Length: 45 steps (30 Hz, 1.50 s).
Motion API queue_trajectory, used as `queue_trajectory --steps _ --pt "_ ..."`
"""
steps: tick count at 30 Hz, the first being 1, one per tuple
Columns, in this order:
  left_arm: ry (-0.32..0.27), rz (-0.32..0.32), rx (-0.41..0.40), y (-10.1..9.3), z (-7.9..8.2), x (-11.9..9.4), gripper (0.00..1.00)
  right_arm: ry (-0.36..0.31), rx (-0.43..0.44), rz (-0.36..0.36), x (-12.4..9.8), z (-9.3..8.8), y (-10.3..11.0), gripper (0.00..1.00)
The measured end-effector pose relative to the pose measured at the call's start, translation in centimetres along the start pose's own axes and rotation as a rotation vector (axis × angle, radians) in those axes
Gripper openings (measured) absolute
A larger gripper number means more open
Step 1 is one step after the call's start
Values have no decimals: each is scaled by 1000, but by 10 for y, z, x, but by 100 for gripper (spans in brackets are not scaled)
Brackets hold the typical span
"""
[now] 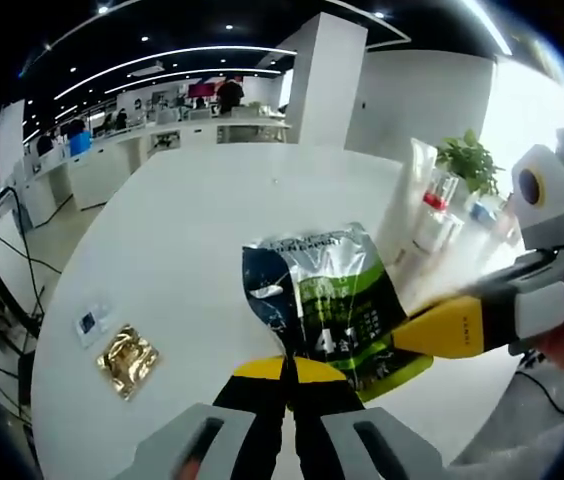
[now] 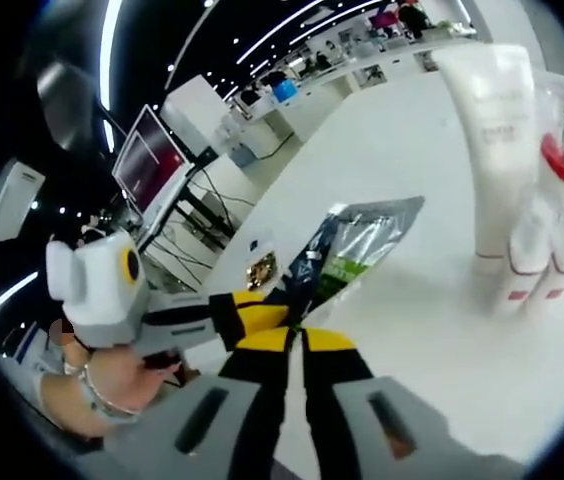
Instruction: Arrange the skincare products in the storage area until every visible bottle or jar stands upright without overlapping.
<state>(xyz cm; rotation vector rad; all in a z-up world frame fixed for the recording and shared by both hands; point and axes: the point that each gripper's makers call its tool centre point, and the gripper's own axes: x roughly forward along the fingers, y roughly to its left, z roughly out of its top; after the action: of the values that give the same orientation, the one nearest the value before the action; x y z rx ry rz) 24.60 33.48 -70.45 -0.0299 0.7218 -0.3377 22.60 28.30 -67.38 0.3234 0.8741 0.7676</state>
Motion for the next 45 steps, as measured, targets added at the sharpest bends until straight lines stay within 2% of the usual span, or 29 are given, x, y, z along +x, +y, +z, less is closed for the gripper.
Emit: queue_trajectory --steps 31,45 --pt "16 -10 -8 -3 -4 3 1 7 17 6 1 -4 -3 5" --pt "27 -9 27 -7 -6 7 1 -6 38 12 1 -6 -8 5"
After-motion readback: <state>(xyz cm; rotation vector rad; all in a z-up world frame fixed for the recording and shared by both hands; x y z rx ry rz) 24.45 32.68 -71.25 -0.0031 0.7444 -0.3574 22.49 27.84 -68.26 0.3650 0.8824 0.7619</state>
